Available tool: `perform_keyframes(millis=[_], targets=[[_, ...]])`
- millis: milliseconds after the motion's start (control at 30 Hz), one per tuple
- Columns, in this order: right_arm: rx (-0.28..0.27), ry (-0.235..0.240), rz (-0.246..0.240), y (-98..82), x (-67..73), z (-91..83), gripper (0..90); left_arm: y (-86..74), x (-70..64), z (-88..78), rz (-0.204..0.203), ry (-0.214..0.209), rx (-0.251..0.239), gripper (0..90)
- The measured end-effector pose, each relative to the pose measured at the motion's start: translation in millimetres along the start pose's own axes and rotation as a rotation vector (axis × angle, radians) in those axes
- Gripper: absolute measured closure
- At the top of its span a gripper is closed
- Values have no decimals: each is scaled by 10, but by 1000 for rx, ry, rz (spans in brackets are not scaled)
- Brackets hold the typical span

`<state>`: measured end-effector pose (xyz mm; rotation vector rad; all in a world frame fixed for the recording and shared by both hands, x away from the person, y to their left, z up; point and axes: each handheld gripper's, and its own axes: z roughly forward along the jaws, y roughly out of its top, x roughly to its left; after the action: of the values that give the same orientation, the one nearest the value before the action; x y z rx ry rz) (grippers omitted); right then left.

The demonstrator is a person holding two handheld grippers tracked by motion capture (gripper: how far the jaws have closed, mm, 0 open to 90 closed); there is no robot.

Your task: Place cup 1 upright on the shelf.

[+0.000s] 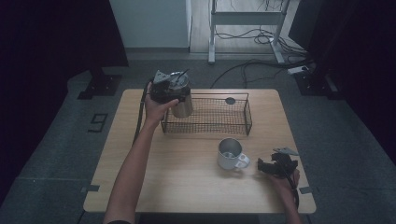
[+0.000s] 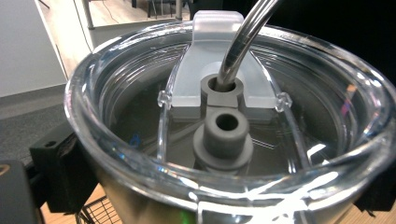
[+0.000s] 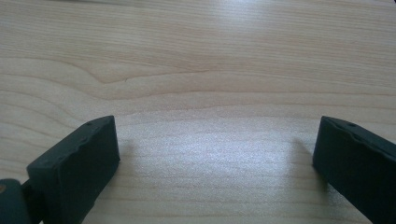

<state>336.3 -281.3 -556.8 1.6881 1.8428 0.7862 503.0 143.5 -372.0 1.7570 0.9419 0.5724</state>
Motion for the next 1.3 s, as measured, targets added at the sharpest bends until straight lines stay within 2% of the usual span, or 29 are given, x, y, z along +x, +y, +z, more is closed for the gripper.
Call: perform_keyframes(millis=[333, 467, 833, 1233, 1300], targets=[[0, 0, 0, 0, 0, 0, 3, -65, 2, 146, -6, 1, 14, 41], [0, 0, 0, 0, 0, 0, 3, -93, 11, 193, -1, -12, 18, 41], [0, 0, 0, 0, 0, 0, 4, -163, 24, 288, 1, 0, 39, 41], [0, 0, 0, 0, 0, 0, 3, -338, 57, 402, -38, 2, 64, 41], [0, 0, 0, 0, 0, 0, 3, -353, 56, 417, -34, 6, 70, 41]])
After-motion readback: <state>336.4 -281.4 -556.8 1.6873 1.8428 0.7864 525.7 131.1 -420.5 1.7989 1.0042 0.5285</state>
